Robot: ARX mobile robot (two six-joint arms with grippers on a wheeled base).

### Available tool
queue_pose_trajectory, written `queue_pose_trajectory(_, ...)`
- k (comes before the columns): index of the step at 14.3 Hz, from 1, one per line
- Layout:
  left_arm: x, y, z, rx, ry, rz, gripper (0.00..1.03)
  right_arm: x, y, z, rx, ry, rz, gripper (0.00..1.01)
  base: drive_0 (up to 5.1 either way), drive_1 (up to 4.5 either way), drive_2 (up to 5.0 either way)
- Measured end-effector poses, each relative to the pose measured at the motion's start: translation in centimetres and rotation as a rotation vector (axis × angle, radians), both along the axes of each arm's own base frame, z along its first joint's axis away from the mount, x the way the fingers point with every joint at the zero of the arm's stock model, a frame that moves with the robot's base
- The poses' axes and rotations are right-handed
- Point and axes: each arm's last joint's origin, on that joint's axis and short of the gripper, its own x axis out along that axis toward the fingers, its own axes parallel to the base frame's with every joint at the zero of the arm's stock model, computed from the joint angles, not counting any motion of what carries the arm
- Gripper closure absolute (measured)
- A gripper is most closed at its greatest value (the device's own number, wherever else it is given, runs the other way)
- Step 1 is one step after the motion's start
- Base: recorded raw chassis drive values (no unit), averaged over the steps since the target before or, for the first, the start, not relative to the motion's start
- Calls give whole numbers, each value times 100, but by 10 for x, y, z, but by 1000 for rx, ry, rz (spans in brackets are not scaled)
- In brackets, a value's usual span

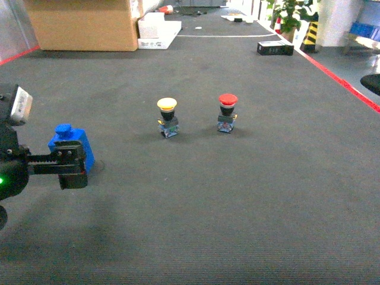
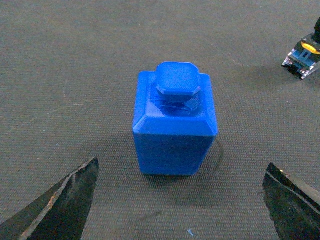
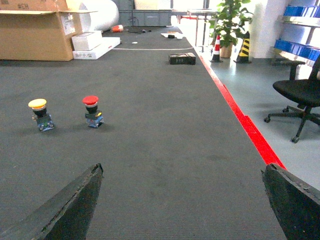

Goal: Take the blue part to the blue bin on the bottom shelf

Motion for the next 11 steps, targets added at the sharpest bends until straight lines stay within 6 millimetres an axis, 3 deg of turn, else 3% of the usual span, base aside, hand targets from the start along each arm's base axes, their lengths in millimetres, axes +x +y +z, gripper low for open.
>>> queue_pose_trajectory(6, 59, 5, -29, 12, 47, -16, 5, 0, 0, 0, 0, 0, 0, 3, 0, 0, 0)
queue_pose_trajectory(9, 78, 9, -32, 12, 28, -23, 34, 0, 0, 0, 0, 0, 0, 3, 0, 0, 0)
queue_pose_trajectory(11, 80, 9, -33, 6, 41, -26, 56, 0, 0, 0, 0, 0, 0, 3, 0, 0, 0)
